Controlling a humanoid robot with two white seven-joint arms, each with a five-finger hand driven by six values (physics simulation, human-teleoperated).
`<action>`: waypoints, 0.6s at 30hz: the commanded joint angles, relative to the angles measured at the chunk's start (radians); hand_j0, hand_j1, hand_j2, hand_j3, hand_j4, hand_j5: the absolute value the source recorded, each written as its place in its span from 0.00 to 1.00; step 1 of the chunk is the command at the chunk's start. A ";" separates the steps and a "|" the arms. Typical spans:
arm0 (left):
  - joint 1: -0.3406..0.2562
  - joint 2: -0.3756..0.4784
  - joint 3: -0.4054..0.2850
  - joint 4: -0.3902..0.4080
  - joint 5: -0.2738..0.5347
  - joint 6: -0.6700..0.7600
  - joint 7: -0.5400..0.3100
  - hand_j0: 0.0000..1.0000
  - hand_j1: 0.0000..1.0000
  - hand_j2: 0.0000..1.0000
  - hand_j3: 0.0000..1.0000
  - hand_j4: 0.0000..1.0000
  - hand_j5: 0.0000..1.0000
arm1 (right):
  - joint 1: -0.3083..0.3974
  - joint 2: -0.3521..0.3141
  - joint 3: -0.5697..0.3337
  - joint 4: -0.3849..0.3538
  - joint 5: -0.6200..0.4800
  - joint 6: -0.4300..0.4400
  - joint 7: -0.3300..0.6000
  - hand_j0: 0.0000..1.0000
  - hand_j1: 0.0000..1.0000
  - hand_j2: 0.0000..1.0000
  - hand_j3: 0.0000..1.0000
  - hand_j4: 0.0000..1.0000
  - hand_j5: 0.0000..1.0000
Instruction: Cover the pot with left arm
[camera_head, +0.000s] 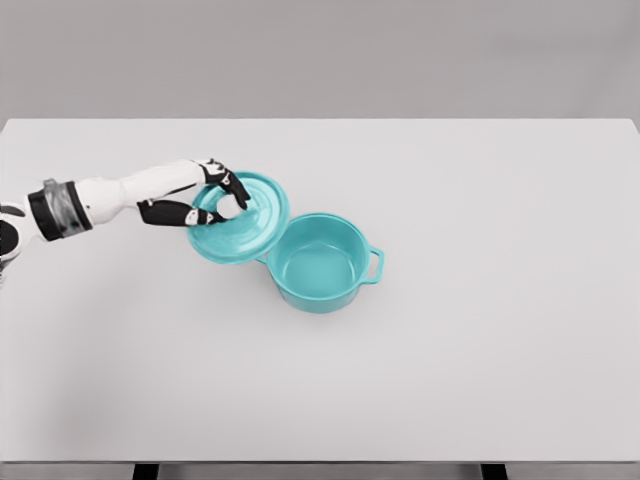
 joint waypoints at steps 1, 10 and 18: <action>-0.002 -0.004 -0.026 -0.014 -0.002 0.003 -0.004 0.49 0.49 0.49 0.49 0.49 0.49 | 0.000 0.000 0.000 0.000 0.001 0.000 0.000 1.00 1.00 1.00 1.00 1.00 1.00; -0.005 -0.070 -0.030 -0.003 -0.064 0.003 -0.004 0.48 0.48 0.48 0.48 0.48 0.48 | 0.000 0.000 0.000 0.000 0.001 0.000 0.000 1.00 1.00 1.00 1.00 1.00 1.00; -0.009 -0.142 -0.032 0.045 -0.119 0.003 -0.004 0.49 0.49 0.49 0.49 0.49 0.49 | 0.000 0.000 0.000 0.000 0.001 0.000 0.000 1.00 1.00 1.00 1.00 1.00 1.00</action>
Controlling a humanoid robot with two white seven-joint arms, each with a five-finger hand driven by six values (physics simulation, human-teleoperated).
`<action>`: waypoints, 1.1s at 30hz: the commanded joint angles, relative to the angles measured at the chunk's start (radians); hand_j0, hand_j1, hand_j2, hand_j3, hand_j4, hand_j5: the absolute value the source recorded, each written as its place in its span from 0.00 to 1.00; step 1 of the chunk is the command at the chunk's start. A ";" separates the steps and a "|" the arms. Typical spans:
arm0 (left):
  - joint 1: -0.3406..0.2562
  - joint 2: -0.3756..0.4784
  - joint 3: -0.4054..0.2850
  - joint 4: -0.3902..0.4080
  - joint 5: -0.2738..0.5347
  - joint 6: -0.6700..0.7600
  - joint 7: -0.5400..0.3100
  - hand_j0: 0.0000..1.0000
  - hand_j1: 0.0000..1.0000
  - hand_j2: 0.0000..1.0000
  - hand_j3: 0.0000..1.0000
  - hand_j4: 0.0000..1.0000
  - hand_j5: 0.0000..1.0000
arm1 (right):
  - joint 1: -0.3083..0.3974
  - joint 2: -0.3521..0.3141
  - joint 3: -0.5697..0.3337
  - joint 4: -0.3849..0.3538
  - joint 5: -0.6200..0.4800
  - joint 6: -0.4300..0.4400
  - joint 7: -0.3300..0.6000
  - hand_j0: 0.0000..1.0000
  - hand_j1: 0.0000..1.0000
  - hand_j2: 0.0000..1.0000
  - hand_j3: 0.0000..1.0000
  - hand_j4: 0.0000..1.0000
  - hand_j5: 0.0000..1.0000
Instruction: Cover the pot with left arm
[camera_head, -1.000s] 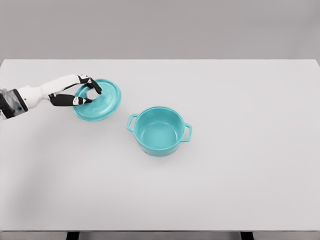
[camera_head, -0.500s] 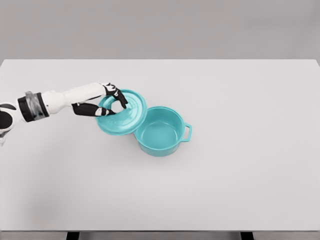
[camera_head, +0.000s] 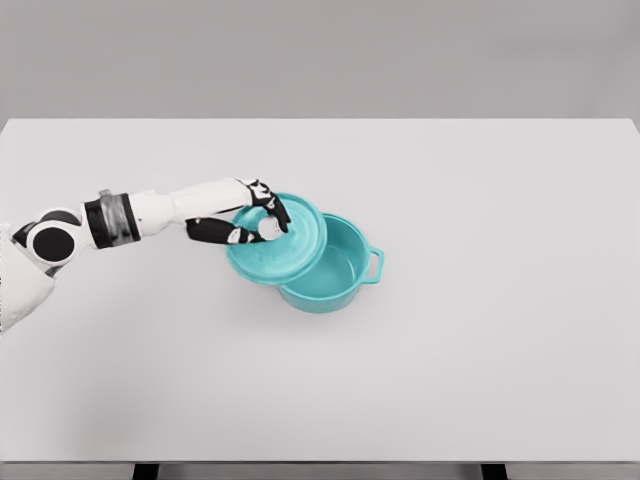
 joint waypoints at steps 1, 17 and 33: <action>0.000 -0.034 0.000 0.016 -0.007 0.002 -0.003 0.49 0.49 0.49 0.49 0.49 0.49 | 0.000 0.000 0.000 0.000 0.001 0.000 0.000 1.00 1.00 1.00 1.00 1.00 1.00; 0.002 -0.101 0.002 0.042 -0.037 0.002 -0.003 0.48 0.48 0.48 0.48 0.48 0.48 | 0.000 0.000 0.000 0.000 0.001 0.000 0.000 1.00 1.00 1.00 1.00 1.00 1.00; 0.015 -0.116 0.002 0.007 -0.037 0.002 -0.001 0.48 0.48 0.48 0.48 0.48 0.48 | 0.000 0.000 0.000 0.000 0.001 0.000 0.000 1.00 1.00 1.00 1.00 1.00 1.00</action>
